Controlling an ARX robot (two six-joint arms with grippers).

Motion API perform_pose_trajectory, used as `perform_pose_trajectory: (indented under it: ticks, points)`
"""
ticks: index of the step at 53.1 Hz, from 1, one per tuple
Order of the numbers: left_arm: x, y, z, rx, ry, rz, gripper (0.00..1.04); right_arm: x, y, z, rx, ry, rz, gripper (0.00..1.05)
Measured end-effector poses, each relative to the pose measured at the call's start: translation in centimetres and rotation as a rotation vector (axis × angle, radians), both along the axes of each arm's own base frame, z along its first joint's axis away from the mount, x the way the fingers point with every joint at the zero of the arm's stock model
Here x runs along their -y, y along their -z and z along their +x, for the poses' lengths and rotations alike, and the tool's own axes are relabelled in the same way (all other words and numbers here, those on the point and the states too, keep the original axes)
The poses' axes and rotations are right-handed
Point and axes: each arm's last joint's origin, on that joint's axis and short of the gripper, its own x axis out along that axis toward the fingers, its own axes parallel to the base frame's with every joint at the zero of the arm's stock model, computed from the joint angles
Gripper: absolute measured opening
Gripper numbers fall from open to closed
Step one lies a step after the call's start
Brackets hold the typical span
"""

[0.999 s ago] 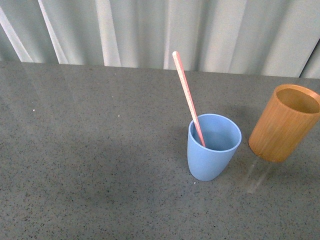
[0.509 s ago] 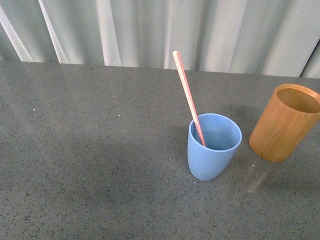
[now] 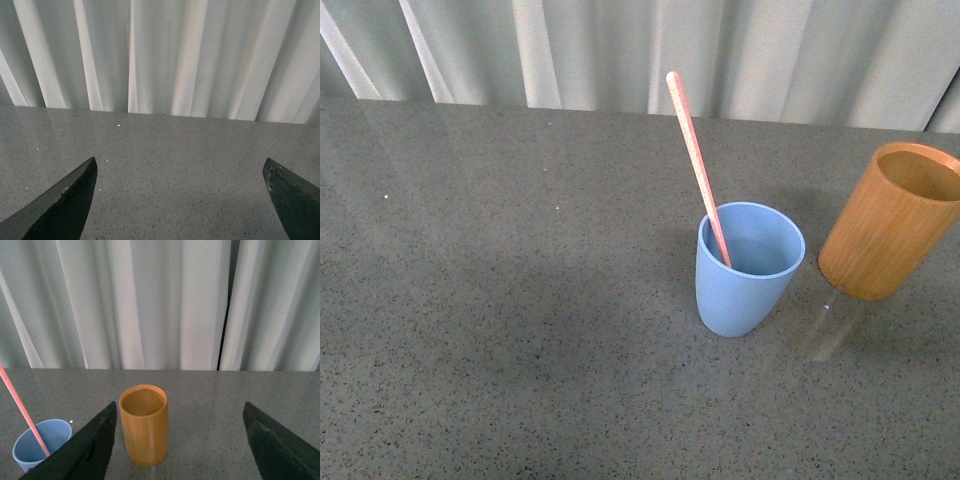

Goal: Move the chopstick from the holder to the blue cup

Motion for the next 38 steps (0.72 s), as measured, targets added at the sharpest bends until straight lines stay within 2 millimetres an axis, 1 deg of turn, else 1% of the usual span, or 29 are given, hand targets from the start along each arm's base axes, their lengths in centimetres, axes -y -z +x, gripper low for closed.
perform_pose_trajectory:
  ticks: [4,5,9,38]
  points:
    - [0.00,0.00,0.00,0.000,0.000,0.000,0.98,0.00,0.00,0.00,0.000,0.000,0.001,0.96]
    - [0.00,0.00,0.00,0.000,0.000,0.000,0.98,0.00,0.00,0.00,0.000,0.000,0.001,0.97]
    - [0.00,0.00,0.00,0.000,0.000,0.000,0.98,0.00,0.00,0.00,0.000,0.000,0.001,0.94]
    - [0.00,0.00,0.00,0.000,0.000,0.000,0.98,0.00,0.00,0.00,0.000,0.000,0.001,0.95]
